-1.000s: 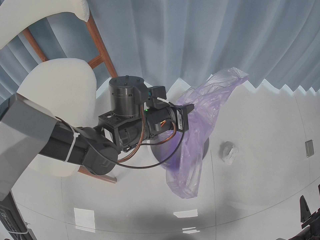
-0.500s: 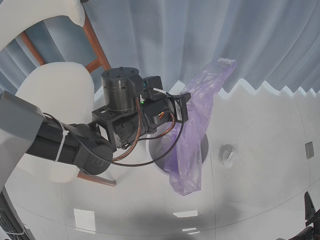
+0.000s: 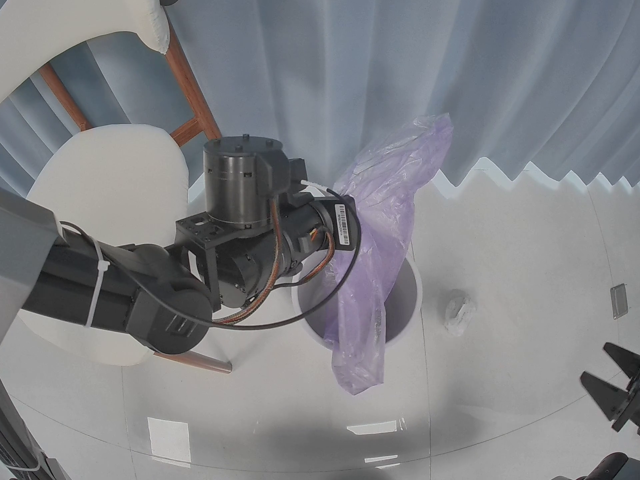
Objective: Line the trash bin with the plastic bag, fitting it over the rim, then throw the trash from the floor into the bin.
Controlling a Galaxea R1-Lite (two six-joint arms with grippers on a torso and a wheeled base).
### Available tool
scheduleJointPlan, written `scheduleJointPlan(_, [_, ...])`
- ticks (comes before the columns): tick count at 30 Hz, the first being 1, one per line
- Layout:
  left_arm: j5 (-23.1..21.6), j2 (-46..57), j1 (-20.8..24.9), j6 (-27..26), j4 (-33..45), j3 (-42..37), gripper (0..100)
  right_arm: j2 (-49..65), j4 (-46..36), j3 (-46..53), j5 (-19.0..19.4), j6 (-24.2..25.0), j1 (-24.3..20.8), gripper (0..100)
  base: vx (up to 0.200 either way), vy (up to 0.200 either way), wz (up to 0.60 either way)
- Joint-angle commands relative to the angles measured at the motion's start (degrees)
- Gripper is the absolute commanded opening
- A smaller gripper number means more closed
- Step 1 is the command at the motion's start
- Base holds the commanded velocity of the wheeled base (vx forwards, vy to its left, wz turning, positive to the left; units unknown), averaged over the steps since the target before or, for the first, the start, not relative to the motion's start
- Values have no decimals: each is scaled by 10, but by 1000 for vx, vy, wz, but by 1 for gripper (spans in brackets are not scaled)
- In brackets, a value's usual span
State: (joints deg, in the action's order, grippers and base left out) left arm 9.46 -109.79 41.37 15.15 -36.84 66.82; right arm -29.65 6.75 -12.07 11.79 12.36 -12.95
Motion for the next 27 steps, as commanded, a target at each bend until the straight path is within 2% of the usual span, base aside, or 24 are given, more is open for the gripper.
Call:
scheduleJointPlan(1, [72, 11, 18, -10, 48, 13, 0, -278, 12, -16, 112, -16, -110, 100, 0, 0, 0])
scheduleJointPlan(8, [72, -3, 19, -33, 11, 9, 0, -436, 63, -30, 125, -56, -174, 100, 0, 0, 0])
scheduleJointPlan(14, [77, -22, 27, -32, 1, 10, 0, -595, 205, -45, 123, -61, -219, 100, 0, 0, 0])
scheduleJointPlan(15, [77, -22, 27, -32, 1, 10, 0, -595, 205, -45, 123, -61, -219, 100, 0, 0, 0])
scheduleJointPlan(16, [86, -23, 29, -29, 1, 9, 0, -639, 247, -53, 123, -60, -233, 100, 0, 0, 0])
scheduleJointPlan(20, [89, -31, 29, -29, 0, 10, 0, -703, 302, -68, 123, -59, -251, 100, 0, 0, 0])
scheduleJointPlan(22, [88, -34, 30, -30, -4, 11, 0, -763, 369, -86, 121, -54, -271, 100, 0, 0, 0])
scheduleJointPlan(27, [88, -39, 30, -30, -8, 11, 0, -818, 440, -103, 120, -40, -294, 100, 0, 0, 0])
